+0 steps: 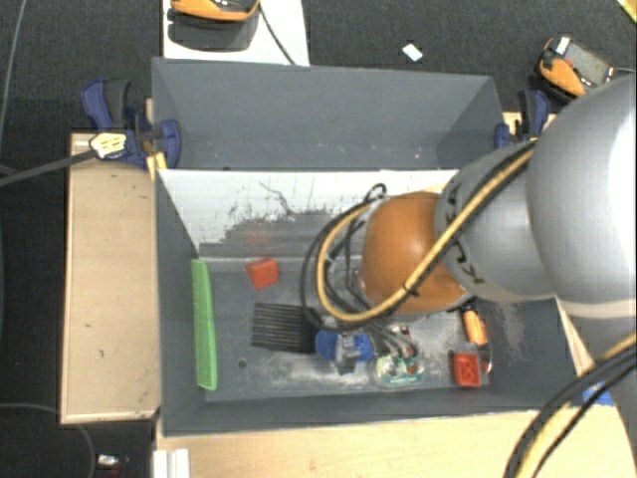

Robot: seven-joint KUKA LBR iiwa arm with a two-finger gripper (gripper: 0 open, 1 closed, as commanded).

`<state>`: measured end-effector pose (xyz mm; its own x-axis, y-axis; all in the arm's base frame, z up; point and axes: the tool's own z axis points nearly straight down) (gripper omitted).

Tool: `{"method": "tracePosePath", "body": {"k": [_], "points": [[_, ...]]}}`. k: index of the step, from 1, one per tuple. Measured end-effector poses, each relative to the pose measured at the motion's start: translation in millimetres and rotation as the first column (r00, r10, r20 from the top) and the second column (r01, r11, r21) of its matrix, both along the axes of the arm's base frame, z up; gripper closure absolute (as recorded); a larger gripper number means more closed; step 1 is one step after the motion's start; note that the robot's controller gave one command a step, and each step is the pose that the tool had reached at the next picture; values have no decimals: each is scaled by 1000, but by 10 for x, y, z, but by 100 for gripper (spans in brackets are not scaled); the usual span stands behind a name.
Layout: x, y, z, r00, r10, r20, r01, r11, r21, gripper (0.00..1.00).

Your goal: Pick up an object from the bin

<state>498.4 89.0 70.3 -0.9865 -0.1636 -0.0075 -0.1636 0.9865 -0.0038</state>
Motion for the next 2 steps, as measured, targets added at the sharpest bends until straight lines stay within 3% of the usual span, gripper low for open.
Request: {"method": "tracePosePath", "body": {"k": [2], "points": [[-2, -1, 374, 1000, 4, 2, -4, 1000, 0, 100]]}}
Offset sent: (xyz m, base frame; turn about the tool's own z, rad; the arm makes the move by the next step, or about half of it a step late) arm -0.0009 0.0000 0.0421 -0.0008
